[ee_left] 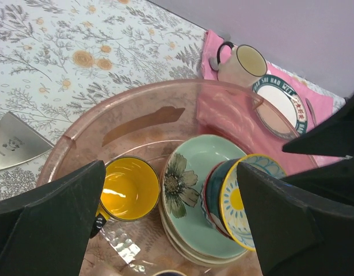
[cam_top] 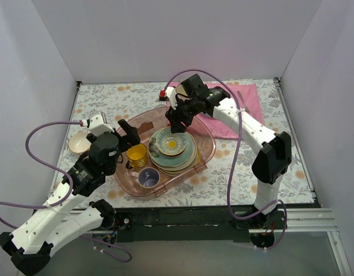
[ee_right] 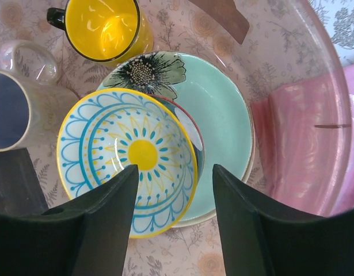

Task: Place the mixed dishes into the plastic bin
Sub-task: Place the bowl in the plastic bin, then pick up the bowl from the center of the board.

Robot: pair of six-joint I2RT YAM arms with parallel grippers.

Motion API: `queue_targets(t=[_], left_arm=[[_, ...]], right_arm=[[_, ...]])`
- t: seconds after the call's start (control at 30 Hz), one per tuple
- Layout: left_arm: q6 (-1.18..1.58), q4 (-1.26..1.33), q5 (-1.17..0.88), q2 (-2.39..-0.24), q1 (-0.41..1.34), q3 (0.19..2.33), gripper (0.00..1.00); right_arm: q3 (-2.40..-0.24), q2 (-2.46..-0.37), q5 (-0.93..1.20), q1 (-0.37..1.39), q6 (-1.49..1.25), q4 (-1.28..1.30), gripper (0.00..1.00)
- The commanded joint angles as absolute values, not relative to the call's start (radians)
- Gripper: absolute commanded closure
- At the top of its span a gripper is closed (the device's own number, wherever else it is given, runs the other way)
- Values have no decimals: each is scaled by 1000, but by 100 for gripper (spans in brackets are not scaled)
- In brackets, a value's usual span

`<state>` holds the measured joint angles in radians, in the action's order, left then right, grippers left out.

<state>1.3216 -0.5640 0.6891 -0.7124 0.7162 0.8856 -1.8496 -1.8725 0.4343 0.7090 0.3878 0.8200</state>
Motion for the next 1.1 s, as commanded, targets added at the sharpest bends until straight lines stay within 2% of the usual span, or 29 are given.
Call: queue_targets(t=[0.0,0.17,0.37,0.53,0.63,0.83,1.07], left_arm=[[1289,-512,661,-724,623,928,2],[1264,-471,497,-790,461,948,2],[1304,-413,194,-822,160,907,2],[1371,-371,-133,-845,-155,833,2],[1446,-344,-253,-868,-310,784,2],[1610,-368,-227,-922,-426,752,2],[1773,-615,150,-1015,-430,821,2]], right_arm=[[-1861,-1758,433,713,426,844,37],[-1847,-1712,446,713,457,859,36],[-1738,-1611,525,687,506,861,36],[-1562,-1477,639,571,497,778,36],[-1473,-1398,771,464,468,735,36],[-1330,-1253,873,309,425,620,34],[-1216,-1175,936,210,384,529,31]])
